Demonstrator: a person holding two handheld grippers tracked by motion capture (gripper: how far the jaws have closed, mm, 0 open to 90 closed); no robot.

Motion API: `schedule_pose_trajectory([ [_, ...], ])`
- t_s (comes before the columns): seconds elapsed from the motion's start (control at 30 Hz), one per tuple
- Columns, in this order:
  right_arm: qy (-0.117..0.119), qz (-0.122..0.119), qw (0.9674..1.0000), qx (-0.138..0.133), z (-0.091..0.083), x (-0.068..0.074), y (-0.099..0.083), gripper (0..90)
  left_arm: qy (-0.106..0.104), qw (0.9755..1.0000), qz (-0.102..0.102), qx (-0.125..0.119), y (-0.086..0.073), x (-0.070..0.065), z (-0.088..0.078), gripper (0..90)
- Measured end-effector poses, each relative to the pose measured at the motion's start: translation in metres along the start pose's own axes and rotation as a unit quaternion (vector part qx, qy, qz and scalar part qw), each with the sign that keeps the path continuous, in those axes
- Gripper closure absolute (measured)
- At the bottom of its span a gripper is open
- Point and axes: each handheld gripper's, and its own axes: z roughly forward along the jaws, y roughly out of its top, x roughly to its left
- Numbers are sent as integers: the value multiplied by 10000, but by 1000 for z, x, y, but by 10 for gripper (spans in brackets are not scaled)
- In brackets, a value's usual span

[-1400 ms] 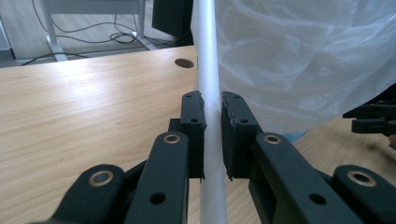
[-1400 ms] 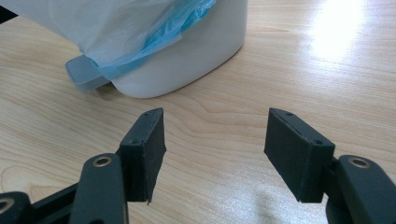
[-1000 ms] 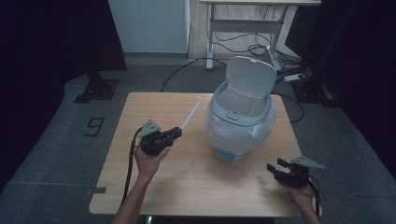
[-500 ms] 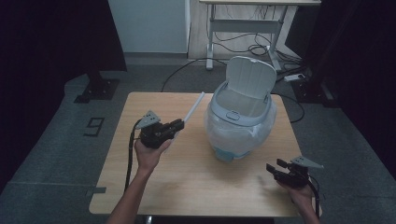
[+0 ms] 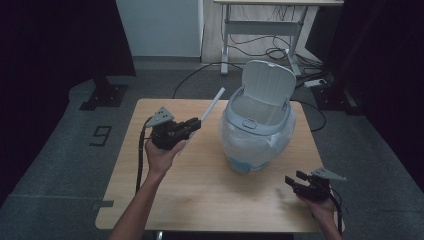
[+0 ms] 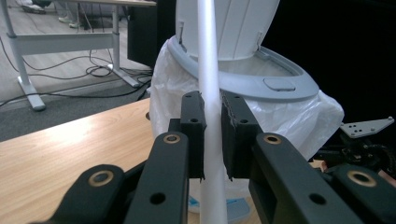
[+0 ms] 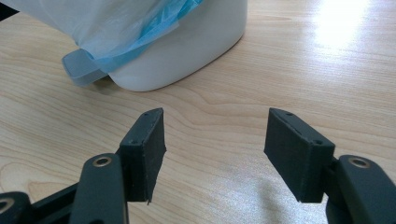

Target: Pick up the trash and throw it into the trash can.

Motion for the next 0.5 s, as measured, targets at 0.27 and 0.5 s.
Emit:
schedule_pose_trajectory([
  [0.27, 7, -19, 10000, 47, 1, 1, 0, 377, -51, 10000, 17, 0, 10, -2, 4, 800],
  [0.5, 17, -6, 10000, 57, 1, 0, -1, 377, -74, 10000, 21, 27, 17, -4, 11, 800],
])
